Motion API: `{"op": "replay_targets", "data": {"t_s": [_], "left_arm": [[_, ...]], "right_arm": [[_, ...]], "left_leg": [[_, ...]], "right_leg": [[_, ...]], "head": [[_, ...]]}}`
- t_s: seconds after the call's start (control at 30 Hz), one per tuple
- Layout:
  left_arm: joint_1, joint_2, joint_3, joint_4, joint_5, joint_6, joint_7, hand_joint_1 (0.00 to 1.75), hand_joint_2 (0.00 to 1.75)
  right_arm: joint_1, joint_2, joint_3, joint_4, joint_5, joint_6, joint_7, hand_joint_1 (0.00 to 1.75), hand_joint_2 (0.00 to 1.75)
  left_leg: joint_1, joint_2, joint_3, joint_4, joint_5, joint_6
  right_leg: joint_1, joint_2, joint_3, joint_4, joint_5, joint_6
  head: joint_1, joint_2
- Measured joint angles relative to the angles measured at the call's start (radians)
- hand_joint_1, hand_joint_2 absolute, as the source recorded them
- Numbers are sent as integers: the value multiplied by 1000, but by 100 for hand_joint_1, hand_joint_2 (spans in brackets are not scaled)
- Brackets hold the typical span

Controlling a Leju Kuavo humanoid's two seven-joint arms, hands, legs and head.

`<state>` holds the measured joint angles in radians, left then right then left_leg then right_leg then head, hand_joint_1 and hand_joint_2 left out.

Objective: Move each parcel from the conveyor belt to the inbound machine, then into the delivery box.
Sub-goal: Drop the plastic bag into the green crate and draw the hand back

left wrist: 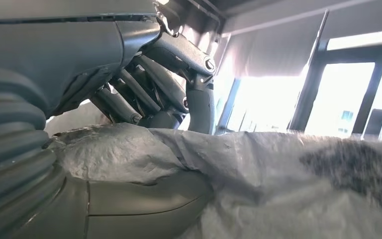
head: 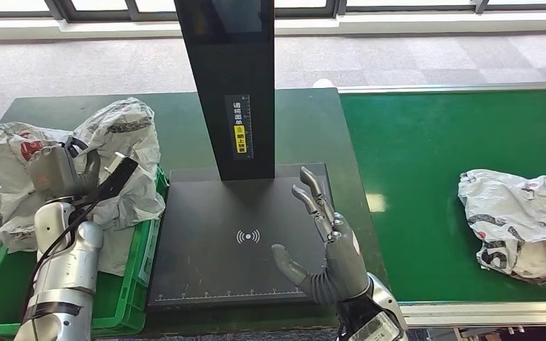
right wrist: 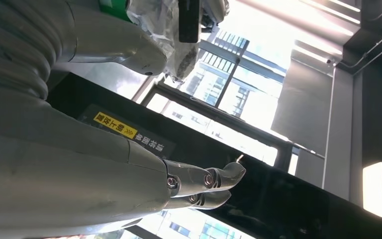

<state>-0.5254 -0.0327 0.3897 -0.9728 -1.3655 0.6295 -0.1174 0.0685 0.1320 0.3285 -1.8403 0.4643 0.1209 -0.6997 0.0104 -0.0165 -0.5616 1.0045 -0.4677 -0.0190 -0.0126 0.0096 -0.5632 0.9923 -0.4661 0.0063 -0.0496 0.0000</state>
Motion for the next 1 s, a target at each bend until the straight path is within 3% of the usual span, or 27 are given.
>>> {"op": "replay_targets", "data": {"t_s": [0.1, 0.23, 0.27, 0.37, 0.4, 0.6, 0.8, 1.0], "left_arm": [[0, 4, -9, 41, 12, -2, 6, 52, 175], [3, 4, -15, 73, 33, 6, 5, 52, 175], [2, 4, -16, 78, 35, 6, 4, 40, 175], [2, 5, -18, 91, 37, 7, 3, 0, 44], [2, 5, -19, 95, 38, 7, 3, 0, 0], [37, 3, -22, 58, 115, 24, -25, 0, 0], [199, -48, -59, -212, 349, 40, -155, 0, 0], [322, -104, -125, -430, 385, 34, -163, 0, 0]], "right_arm": [[4, 0, 0, 0, 10, -9, 2, 0, 175], [13, 0, 0, 0, 19, -18, 4, 0, 175], [15, 0, 0, 0, 19, -19, 4, 0, 175], [16, 0, 0, 0, 20, -19, 4, 0, 175], [17, 0, 0, 0, 20, -19, 4, 0, 175], [21, 0, 0, 0, 31, -33, 12, 0, 175], [28, 1, 0, 0, 67, -54, 38, 0, 175], [27, 8, 0, 1, 102, -68, 63, 0, 175]], "left_leg": [[0, 0, -1, 0, 0, 0], [0, 0, -1, 0, 0, 0], [0, 0, -1, 0, 0, 0], [0, 0, -1, 0, 0, 0], [0, 0, -1, 0, 0, 0], [0, 1, -1, 0, 0, 0], [0, 2, -2, 0, -2, 0], [0, 2, -3, 0, -2, 1]], "right_leg": [[0, 0, 0, 0, 0, 0], [1, 0, -1, 0, 0, 0], [1, 0, -1, 0, 0, 0], [1, 0, -1, 0, 0, 0], [1, 0, -1, 0, 0, 0], [1, 1, -1, 0, 0, 0], [0, 3, -2, -1, -1, 0], [0, 2, -2, -1, -1, 1]], "head": [[0, 0], [0, 0], [0, 0], [0, 0], [0, 0], [0, 0], [0, 0], [0, 0]]}}
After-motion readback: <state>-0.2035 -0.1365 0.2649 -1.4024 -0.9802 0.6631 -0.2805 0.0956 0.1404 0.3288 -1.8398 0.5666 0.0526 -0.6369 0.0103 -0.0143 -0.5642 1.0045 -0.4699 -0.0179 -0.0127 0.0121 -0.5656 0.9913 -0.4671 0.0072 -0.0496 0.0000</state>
